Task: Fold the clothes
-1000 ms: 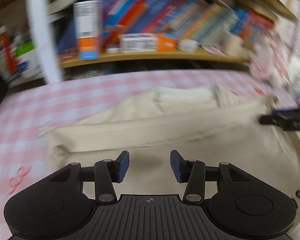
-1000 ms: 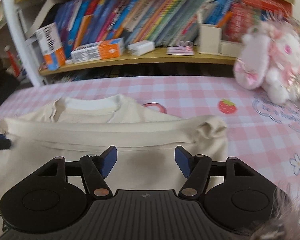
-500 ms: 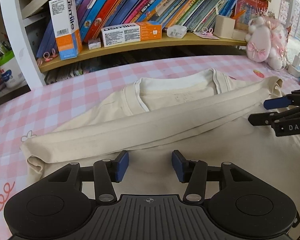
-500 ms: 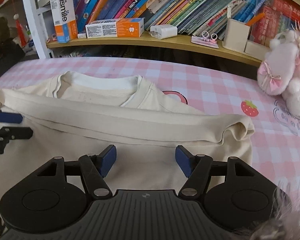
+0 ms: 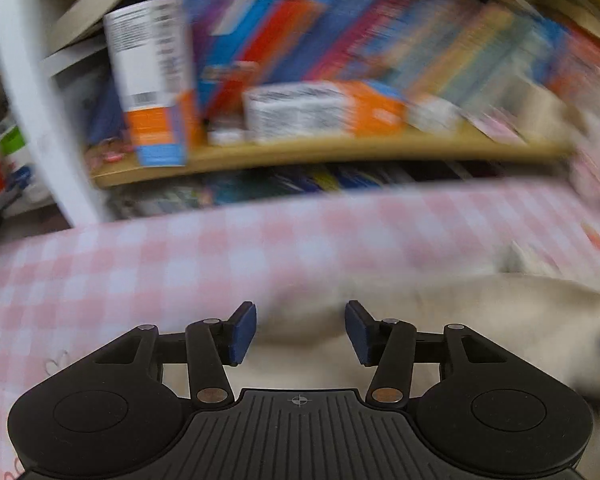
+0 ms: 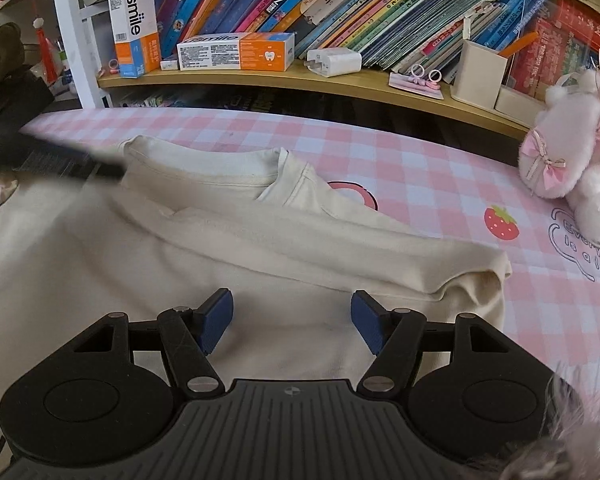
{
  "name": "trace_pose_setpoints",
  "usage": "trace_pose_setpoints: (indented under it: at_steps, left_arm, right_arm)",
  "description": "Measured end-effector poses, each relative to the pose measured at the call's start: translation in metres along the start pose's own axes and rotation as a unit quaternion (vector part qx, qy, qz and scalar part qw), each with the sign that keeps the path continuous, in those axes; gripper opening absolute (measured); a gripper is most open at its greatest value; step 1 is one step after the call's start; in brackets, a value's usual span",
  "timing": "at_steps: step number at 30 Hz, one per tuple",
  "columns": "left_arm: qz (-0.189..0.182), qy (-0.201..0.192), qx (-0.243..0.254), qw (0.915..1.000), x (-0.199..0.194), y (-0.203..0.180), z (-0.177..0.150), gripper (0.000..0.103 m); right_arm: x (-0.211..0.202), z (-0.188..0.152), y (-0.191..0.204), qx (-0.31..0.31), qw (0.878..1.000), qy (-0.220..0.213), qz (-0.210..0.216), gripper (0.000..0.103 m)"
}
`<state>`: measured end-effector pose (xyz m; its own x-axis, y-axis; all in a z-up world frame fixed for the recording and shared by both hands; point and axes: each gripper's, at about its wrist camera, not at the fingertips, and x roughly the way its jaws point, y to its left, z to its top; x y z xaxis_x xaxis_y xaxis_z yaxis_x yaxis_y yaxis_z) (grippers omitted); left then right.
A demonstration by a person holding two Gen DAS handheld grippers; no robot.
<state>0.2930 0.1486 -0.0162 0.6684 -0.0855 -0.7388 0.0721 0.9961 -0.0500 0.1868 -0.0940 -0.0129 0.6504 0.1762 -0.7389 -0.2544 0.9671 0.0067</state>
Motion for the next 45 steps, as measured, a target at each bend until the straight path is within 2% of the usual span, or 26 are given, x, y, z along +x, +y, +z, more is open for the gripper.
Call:
trace_pose_setpoints:
  at_steps: [2,3,7,10,12,13,16,19,21,24,28,31,34,38,41,43,45]
  left_arm:
    - [-0.008,-0.006,-0.062,0.9980,-0.003,0.019,0.009,0.049]
    - [-0.009,-0.019,-0.070,0.9974,-0.010,0.024,0.009,0.049]
    - [-0.049,-0.034,0.003,0.9982,-0.042,0.016,-0.015,0.049]
    - [-0.055,-0.019,0.092,0.9940,-0.059,-0.002,-0.048,0.049]
    - [-0.050,-0.004,0.135,0.9896,-0.064,-0.014,-0.065,0.050]
    - [-0.051,0.002,0.139,0.9890,-0.063,-0.017,-0.067,0.050]
    - [-0.054,0.018,0.141,0.9883,-0.058,-0.025,-0.070,0.050]
    - [-0.055,0.025,0.119,0.9911,-0.044,-0.025,-0.058,0.049]
    - [-0.058,0.033,0.095,0.9933,-0.034,-0.022,-0.050,0.049]
    - [-0.064,0.033,0.072,0.9948,-0.025,-0.020,-0.042,0.049]
    - [-0.086,0.024,0.028,0.9956,-0.017,-0.016,-0.028,0.049]
    - [-0.128,0.015,-0.052,0.9903,-0.006,-0.006,-0.012,0.049]
    - [-0.150,0.019,-0.116,0.9817,0.004,0.005,-0.001,0.048]
    - [-0.135,-0.002,-0.156,0.9784,0.000,0.023,0.004,0.048]
    - [-0.131,-0.014,-0.171,0.9764,-0.010,0.039,0.004,0.048]
    - [-0.129,-0.019,-0.160,0.9785,-0.021,0.044,0.001,0.048]
    - [-0.130,-0.023,-0.136,0.9818,-0.032,0.046,-0.003,0.048]
  right_arm:
    - [0.000,0.000,0.000,-0.001,1.000,0.002,0.001,0.064]
    - [0.000,0.001,-0.001,-0.001,1.000,0.003,0.002,0.064]
    - [0.001,0.003,-0.002,-0.004,1.000,0.007,0.002,0.065]
    - [0.008,0.010,-0.002,-0.004,1.000,0.011,-0.005,0.066]
    - [0.014,0.017,-0.002,-0.006,1.000,0.012,-0.010,0.066]
    - [0.018,0.020,-0.002,-0.009,1.000,0.011,-0.014,0.066]
    - [0.020,0.044,-0.016,0.000,0.998,-0.026,-0.048,0.063]
    - [0.021,0.069,-0.032,0.011,0.994,-0.067,-0.084,0.062]
    - [0.009,0.077,-0.046,0.035,0.993,-0.088,-0.075,0.063]
    - [-0.015,0.069,-0.059,0.035,0.993,-0.091,-0.065,0.065]
    - [-0.026,0.038,-0.063,-0.011,0.994,-0.051,-0.093,0.065]
    - [-0.023,0.015,-0.066,-0.029,0.995,-0.016,-0.097,0.065]
    - [-0.016,0.007,-0.063,-0.039,0.997,0.008,-0.059,0.063]
    - [0.002,0.012,-0.055,-0.028,0.999,0.033,0.012,0.062]
    - [0.022,0.026,-0.053,-0.023,0.999,0.031,0.013,0.061]
    - [0.033,0.042,-0.056,-0.014,1.000,0.015,-0.016,0.060]
    - [0.034,0.059,-0.067,0.018,0.998,-0.023,-0.054,0.060]
